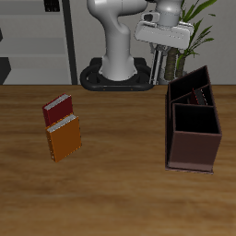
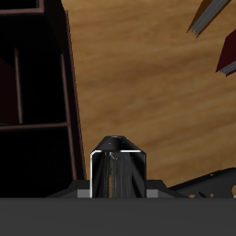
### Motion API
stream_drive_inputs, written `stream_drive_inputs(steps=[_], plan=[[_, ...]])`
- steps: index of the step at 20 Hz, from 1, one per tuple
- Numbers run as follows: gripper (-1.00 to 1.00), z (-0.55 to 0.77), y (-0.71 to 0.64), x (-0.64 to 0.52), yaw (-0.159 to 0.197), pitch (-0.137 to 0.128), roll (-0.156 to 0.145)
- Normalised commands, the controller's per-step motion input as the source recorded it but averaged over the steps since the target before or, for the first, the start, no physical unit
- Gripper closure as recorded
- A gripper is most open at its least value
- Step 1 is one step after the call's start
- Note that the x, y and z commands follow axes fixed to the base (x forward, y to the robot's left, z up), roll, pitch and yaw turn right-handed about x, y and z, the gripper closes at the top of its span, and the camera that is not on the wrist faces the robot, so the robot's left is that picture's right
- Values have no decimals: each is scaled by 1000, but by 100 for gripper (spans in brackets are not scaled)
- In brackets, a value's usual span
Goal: Place the left red book into the left desk caddy's back compartment and place the striped book into the left desk caddy's left compartment and place the right red book into the left desk caddy's front compartment
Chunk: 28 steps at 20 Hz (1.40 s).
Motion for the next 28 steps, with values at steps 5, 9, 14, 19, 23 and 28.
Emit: stream_drive_inputs(steps=[5,9,14,19,23,28], plan=[[100,145,156,-32,35,-46,25],[100,100,107,115,17,-1,31],[100,16,152,50,-13,-2,26],[100,-14,185,13,-30,19,23],[100,-21,272,-43,18,-10,52],[100,19,186,10,-6,11,44]])
